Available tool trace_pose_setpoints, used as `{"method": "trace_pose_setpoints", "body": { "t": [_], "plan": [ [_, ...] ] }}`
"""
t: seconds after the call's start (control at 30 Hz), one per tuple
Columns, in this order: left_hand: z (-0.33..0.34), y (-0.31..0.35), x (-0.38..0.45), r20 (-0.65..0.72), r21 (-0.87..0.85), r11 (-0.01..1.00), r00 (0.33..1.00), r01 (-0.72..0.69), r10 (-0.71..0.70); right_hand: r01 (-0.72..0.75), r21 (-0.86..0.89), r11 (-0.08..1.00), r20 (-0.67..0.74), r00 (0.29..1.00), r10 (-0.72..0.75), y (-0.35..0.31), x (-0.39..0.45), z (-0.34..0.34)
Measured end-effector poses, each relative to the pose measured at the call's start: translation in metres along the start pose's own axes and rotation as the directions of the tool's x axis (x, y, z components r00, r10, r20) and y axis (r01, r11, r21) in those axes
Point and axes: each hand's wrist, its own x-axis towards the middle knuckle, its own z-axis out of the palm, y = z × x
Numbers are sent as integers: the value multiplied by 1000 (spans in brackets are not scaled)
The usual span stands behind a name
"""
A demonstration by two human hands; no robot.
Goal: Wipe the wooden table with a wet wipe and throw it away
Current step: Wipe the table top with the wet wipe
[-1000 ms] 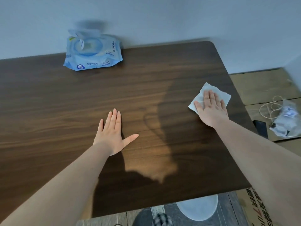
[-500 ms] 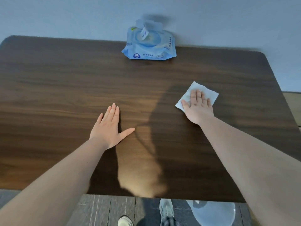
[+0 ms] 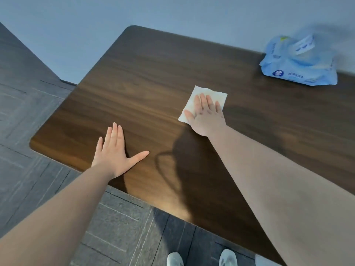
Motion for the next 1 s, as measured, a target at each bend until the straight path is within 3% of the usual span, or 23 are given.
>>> {"method": "trace_pose_setpoints", "body": {
  "t": [0.27, 0.53, 0.77, 1.0],
  "plan": [
    [6, -5, 8, -43, -78, 996, 999, -36, 33, 177, -46, 983, 13, 984, -176, -125, 47, 9],
    [0, -9, 8, 13, -134, 989, 998, -62, 65, 346, -74, 935, 42, 938, -344, -212, 62, 17],
    [1, -8, 8, -11, -128, 990, 998, -65, 64, 414, -86, 906, 68, 910, -410, -209, 63, 19],
    [5, -9, 6, -13, -54, 995, 997, -81, 80, 356, -45, 934, 24, 935, -355, -153, 8, 26]
  ]
}}
